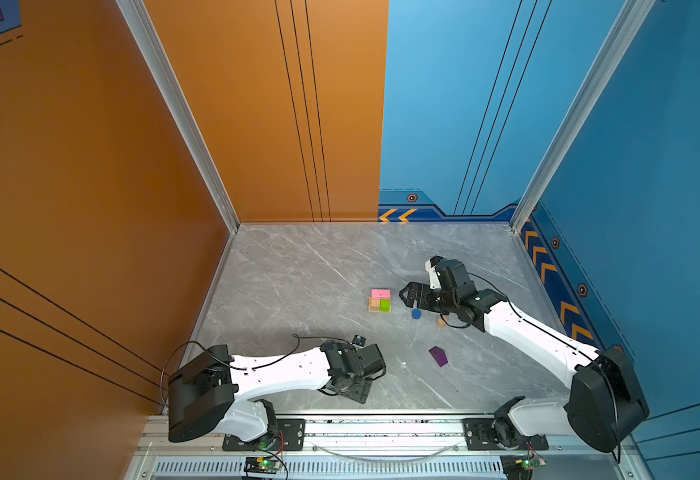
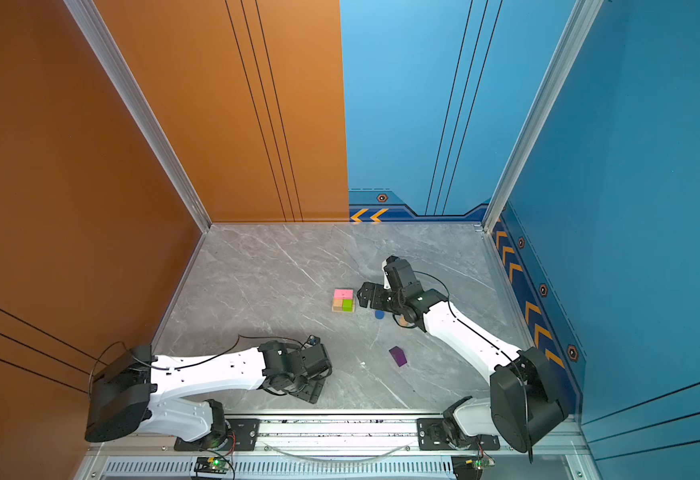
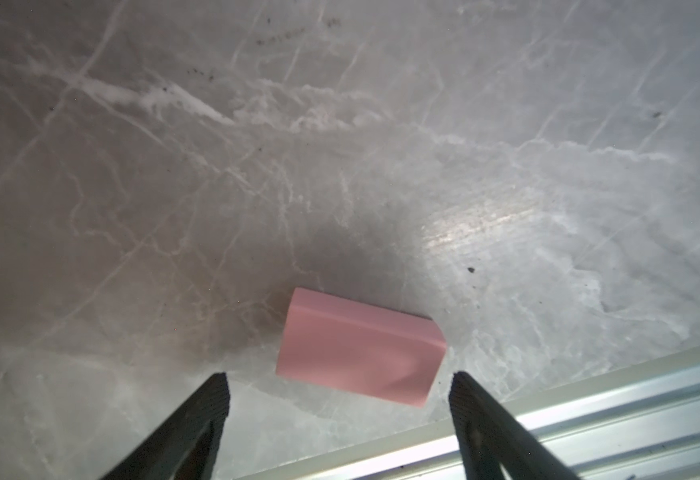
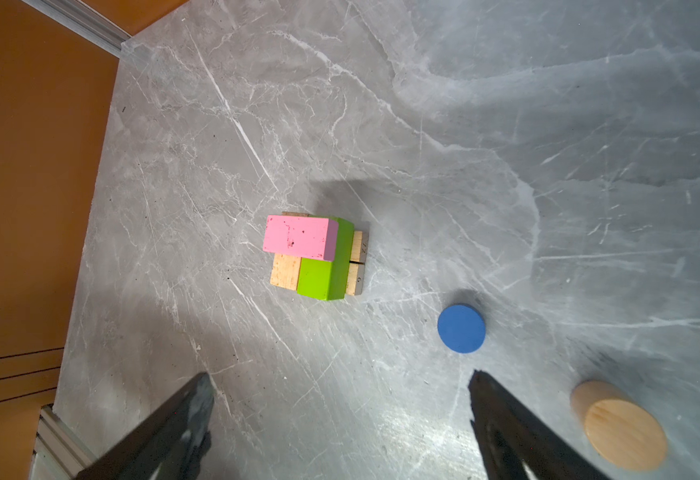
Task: Build the wood block tower
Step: 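Move the left gripper over the light pink block nearest the robot and lower it, then close the left gripper on the light pink block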
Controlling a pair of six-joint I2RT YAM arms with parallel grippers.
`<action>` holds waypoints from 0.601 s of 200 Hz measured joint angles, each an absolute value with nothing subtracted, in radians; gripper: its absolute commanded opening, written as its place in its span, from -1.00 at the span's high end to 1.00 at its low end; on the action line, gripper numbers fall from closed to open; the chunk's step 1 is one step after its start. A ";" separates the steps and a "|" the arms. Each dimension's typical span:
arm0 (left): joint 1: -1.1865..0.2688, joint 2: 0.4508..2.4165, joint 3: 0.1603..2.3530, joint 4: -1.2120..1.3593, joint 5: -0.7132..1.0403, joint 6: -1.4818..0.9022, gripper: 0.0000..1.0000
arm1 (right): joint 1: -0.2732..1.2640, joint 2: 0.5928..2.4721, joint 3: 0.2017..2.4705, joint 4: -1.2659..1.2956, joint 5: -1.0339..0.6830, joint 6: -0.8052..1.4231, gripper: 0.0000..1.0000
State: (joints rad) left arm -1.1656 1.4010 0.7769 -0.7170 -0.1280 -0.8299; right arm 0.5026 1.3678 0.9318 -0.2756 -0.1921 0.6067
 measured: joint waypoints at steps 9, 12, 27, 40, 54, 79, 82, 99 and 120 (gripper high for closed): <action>-1.166 1.404 0.773 -0.707 -0.128 -0.831 -0.70 | 0.503 1.368 0.932 -0.275 -0.194 0.607 -0.93; -1.166 1.406 0.772 -0.705 -0.128 -0.832 -0.70 | 0.503 1.368 0.932 -0.275 -0.196 0.607 -0.93; -1.166 1.412 0.772 -0.691 -0.128 -0.832 -0.70 | 0.503 1.368 0.931 -0.275 -0.203 0.610 -0.93; -1.165 1.420 0.772 -0.677 -0.128 -0.831 -0.70 | 0.503 1.368 0.931 -0.275 -0.207 0.610 -0.93; -1.163 1.428 0.772 -0.665 -0.127 -0.831 -0.70 | 0.503 1.368 0.931 -0.276 -0.207 0.610 -0.92; -1.154 1.443 0.772 -0.651 -0.118 -0.828 -0.67 | 0.503 1.368 0.931 -0.276 -0.207 0.610 -0.92; -1.153 1.443 0.772 -0.649 -0.116 -0.827 -0.66 | 0.503 1.368 0.931 -0.276 -0.207 0.610 -0.92; -1.148 1.444 0.770 -0.645 -0.107 -0.827 -0.64 | 0.503 1.368 0.931 -0.276 -0.207 0.610 -0.93; -1.142 1.444 0.765 -0.643 -0.102 -0.827 -0.61 | 0.501 1.369 0.931 -0.276 -0.207 0.610 -0.92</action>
